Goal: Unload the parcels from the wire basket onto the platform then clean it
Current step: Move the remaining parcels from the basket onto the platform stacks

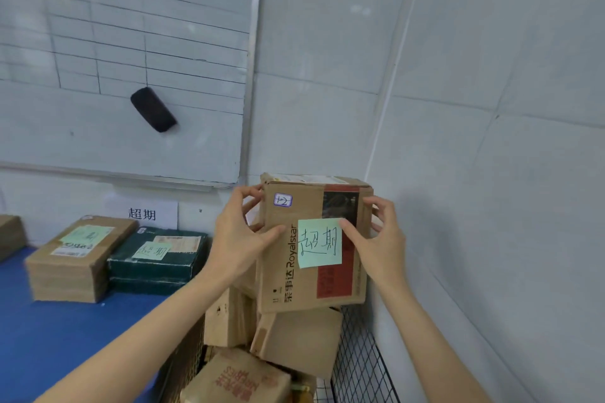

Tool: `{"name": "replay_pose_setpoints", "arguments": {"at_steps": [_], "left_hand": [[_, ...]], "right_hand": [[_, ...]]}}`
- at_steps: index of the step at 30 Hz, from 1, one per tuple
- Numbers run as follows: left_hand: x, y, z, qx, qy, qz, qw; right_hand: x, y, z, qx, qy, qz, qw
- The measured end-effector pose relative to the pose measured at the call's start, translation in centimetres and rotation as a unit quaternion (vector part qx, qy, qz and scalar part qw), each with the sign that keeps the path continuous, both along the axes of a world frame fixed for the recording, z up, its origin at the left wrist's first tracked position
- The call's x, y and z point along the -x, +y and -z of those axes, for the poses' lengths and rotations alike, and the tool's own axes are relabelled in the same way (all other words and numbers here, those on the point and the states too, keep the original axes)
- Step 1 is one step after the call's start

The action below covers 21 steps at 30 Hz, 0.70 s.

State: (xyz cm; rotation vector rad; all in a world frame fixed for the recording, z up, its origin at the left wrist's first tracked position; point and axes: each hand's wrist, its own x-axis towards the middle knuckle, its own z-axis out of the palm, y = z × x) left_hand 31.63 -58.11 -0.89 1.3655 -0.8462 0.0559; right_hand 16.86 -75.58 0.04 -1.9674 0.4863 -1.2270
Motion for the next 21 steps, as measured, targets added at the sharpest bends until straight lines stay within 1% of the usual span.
{"name": "replay_pose_setpoints", "arguments": {"at_steps": [3,6,9,12,16,21], "left_hand": [[-0.3,0.6,-1.9,0.028,-0.009,-0.005,1.000],[-0.3,1.2,-3.2,0.033,-0.021,-0.004,0.999],[-0.2,1.9,-4.1,0.039,-0.015,0.024,0.999],[-0.1,2.8,-4.9,0.014,-0.027,0.037,0.999],[0.9,4.1,-6.0,-0.022,-0.045,0.039,0.998],[2.2,5.2,-7.0,-0.030,-0.017,0.042,0.999]], "right_hand": [[-0.1,0.3,-1.9,0.007,-0.020,-0.029,0.999],[-0.1,0.8,-3.2,0.008,-0.021,-0.061,0.998],[0.3,1.2,-4.2,0.017,-0.025,-0.077,0.997],[0.7,1.6,-5.1,0.035,-0.028,-0.080,0.996],[1.4,2.6,-6.1,0.026,-0.043,-0.105,0.993],[2.2,4.1,-6.9,0.015,-0.065,-0.099,0.993]]}}
